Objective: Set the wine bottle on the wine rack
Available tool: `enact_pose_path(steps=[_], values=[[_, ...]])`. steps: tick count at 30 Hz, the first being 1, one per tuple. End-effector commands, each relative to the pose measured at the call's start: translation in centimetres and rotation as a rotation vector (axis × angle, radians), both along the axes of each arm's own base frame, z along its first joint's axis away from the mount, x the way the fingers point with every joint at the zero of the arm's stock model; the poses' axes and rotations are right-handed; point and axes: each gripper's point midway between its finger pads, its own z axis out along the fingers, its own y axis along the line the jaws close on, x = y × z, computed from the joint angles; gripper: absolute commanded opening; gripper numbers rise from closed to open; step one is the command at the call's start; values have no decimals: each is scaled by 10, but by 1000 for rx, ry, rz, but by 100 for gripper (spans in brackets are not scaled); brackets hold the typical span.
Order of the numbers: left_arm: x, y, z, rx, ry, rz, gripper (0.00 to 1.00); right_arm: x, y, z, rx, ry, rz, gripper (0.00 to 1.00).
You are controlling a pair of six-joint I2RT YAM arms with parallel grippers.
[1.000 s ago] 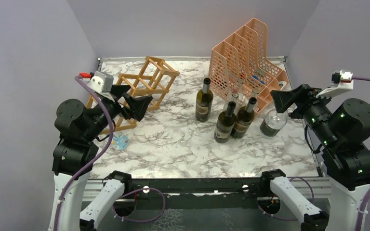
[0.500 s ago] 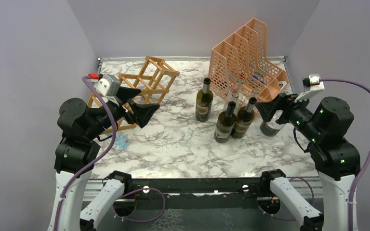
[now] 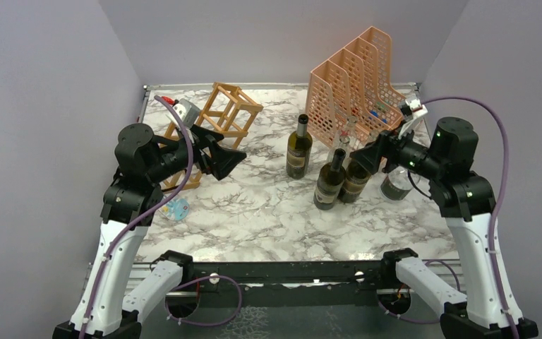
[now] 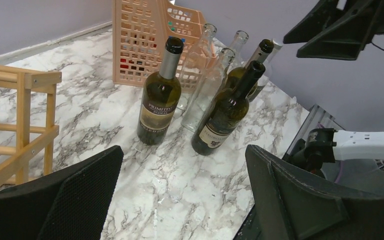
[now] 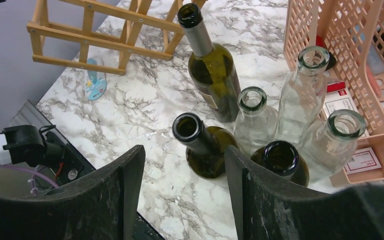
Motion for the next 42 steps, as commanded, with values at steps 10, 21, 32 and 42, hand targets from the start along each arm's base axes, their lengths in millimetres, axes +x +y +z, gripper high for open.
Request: enact_pose_path(steps=[10,21,32,42], values=[[29,-15,9,-49,-75,-40,99,46,22,-14,65,-86,83,63],[49,-24,-3,-76,-54,-51,99,51,46,-30,55,-122,134,53],[52,-24,-13,-65,-45,-43,99,46,59,-44,0,-146,180,60],[53,-26,-21,-65,-34,-47,99,37,70,-72,-15,-135,240,55]])
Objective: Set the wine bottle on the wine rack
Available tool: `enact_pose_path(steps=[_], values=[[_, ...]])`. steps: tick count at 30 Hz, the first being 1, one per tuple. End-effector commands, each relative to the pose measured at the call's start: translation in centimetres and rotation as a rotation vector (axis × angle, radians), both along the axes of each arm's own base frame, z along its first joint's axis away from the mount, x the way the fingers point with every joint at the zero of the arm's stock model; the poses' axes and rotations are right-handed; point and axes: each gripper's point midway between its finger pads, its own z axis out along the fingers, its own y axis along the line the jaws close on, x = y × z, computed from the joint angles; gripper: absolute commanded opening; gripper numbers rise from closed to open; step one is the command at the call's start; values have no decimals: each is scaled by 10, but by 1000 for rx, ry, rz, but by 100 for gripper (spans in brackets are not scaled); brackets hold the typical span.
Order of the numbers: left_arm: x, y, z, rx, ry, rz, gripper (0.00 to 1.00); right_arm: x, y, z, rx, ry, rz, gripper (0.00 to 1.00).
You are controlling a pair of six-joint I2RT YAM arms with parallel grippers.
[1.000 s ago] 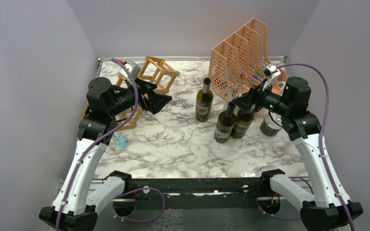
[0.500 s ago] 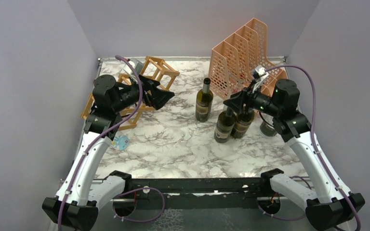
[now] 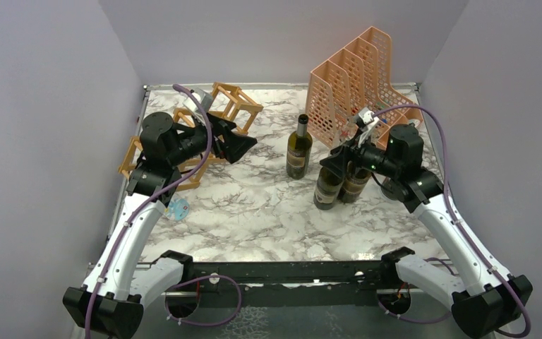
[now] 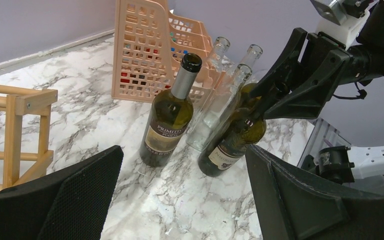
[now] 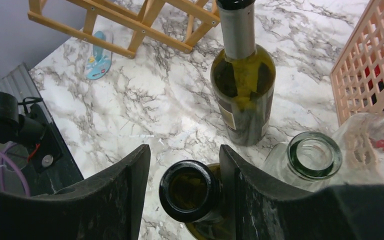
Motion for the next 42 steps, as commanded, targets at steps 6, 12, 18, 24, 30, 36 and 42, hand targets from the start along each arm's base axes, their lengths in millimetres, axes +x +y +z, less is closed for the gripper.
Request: enact_pose_path(steps=[6,12,18,24,30,36,42], values=[[-5,-7,-2,-22,-24,-33,99,4,4,6,6,-95,5,22],[-11,-21,-17,-49,17,-75,99,-4,8,42,86,-189,23,7],[-36,-58,-41,-79,-3,-203,99,-15,12,75,183,-251,49,3],[-64,-96,-91,5,-69,-303,99,-18,17,102,305,-223,47,1],[-68,-111,-121,59,-95,-324,99,-24,24,122,398,-182,90,1],[-69,-128,-139,89,-101,-415,99,-32,33,139,436,-169,171,1],[-73,-141,-132,34,-175,-498,99,-39,42,154,443,-190,266,1]])
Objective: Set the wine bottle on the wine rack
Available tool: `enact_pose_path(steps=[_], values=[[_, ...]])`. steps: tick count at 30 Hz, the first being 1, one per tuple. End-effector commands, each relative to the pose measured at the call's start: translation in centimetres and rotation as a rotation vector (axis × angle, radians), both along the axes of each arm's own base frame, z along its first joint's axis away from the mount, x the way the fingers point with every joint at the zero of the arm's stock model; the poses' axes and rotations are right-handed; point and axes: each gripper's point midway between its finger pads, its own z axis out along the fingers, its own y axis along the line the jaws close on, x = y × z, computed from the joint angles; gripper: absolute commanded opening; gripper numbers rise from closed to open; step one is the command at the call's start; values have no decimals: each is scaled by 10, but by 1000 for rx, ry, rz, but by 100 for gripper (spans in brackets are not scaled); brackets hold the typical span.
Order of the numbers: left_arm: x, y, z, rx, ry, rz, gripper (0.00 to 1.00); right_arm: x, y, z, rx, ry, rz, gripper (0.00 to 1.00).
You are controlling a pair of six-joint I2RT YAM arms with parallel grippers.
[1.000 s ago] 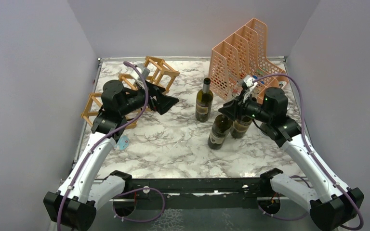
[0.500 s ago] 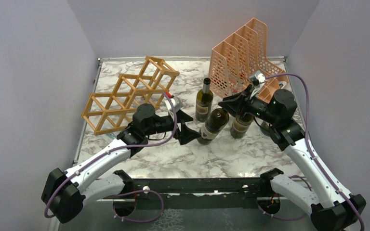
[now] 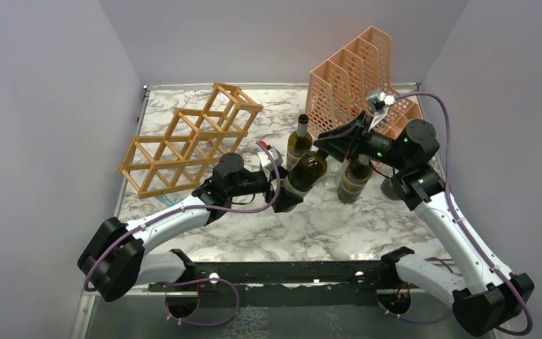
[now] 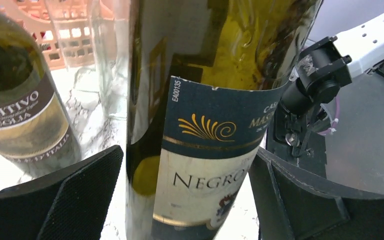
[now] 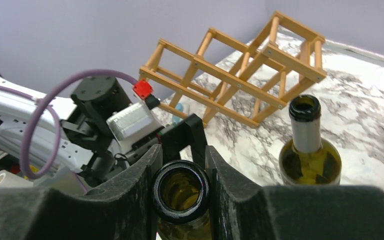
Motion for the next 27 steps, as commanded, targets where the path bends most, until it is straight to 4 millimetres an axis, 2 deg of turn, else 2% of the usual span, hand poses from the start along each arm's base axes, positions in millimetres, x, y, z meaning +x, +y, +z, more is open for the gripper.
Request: enact_pose_path(steps=[1,7,12,15,16,18,19,20,21,22,23,24,27], values=[[-9,-14,27,-103,-115,-120,99,-24,8,65,101,-167,133,1],[-8,-17,32,-144,-101,-113,96,-39,13,71,102,-220,230,1],[-18,-16,40,-165,-122,-163,85,-49,16,68,76,-240,309,1],[-15,-15,44,-172,-128,-142,66,-53,17,67,65,-236,343,1],[-13,-15,46,-174,-133,-127,57,-54,17,66,63,-231,347,1],[-11,-14,50,-178,-161,-119,29,-55,17,65,60,-216,348,2],[-10,-15,53,-179,-179,-120,9,-54,17,64,58,-202,341,15],[-7,-15,57,-183,-196,-111,0,-53,16,64,53,-188,326,39],[-4,-14,60,-188,-210,-91,0,-51,15,63,48,-167,302,58],[-2,-13,65,-191,-235,-79,0,-46,13,61,40,-141,266,72],[-1,-13,69,-192,-269,-78,0,-40,10,61,27,-118,218,81],[1,-12,74,-193,-308,-67,0,-34,7,59,12,-89,166,84],[9,-9,87,-165,-431,-45,0,-21,-5,57,-30,-21,31,87]])
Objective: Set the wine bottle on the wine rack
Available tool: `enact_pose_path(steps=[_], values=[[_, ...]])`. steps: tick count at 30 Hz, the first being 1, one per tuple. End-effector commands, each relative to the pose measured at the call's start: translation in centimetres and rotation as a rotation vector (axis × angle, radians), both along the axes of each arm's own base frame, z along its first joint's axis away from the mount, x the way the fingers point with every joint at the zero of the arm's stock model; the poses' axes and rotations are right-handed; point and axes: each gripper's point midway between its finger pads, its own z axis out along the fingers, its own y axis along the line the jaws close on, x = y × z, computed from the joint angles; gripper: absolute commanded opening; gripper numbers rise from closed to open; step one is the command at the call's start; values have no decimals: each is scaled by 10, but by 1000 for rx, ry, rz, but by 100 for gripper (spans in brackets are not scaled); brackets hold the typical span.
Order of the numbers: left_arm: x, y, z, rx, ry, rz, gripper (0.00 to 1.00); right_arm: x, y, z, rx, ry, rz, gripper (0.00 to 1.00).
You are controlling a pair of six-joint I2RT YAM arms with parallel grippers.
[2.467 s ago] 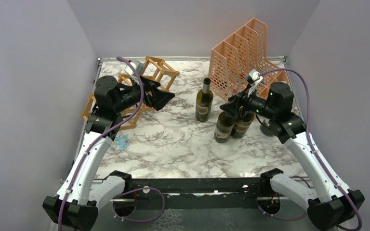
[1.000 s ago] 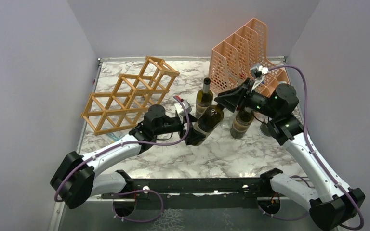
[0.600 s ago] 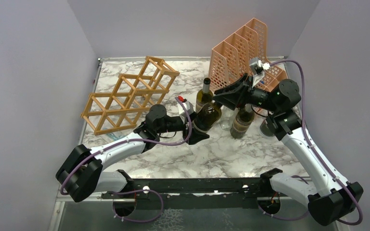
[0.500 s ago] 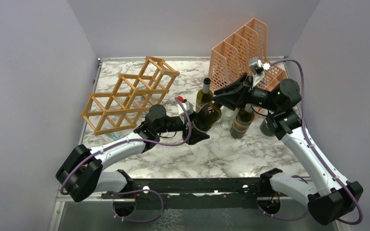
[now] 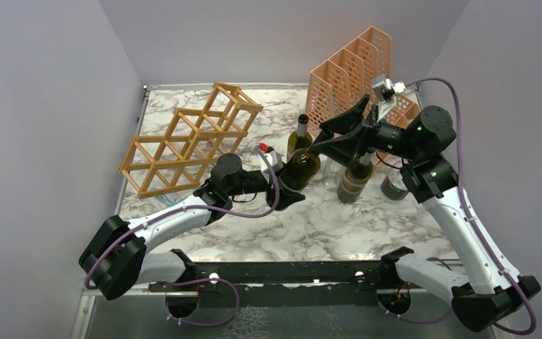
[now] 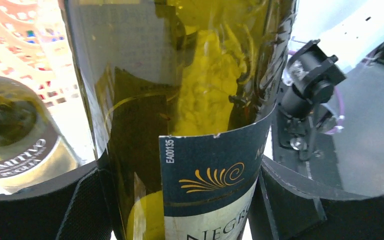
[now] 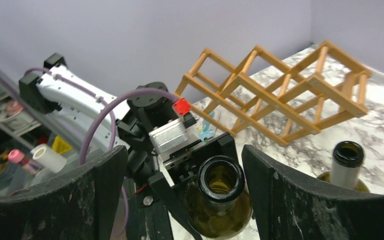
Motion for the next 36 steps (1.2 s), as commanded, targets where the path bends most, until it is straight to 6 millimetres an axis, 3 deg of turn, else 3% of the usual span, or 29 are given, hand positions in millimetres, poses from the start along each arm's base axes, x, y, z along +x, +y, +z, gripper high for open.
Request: enact_pose_path(steps=[1,5,11,15,20,24,29,36], values=[[16,6,69,-76,-330,66,0,10,-21,7,-57,70,-202,87],[32,14,78,39,-538,109,0,5,-34,19,-94,43,-267,87],[81,35,92,336,-967,240,0,-9,-41,31,-188,-46,-245,87],[96,46,110,461,-1278,276,0,-10,-42,16,-292,-71,-200,86],[110,49,125,611,-1460,247,0,-4,-42,-14,-399,-68,-160,84],[117,48,146,640,-1570,267,0,4,-40,-38,-439,-40,-151,83],[123,46,154,693,-1661,264,0,11,-43,-65,-487,2,-171,79],[125,37,162,683,-1717,240,0,9,-38,-97,-517,99,-128,62]])
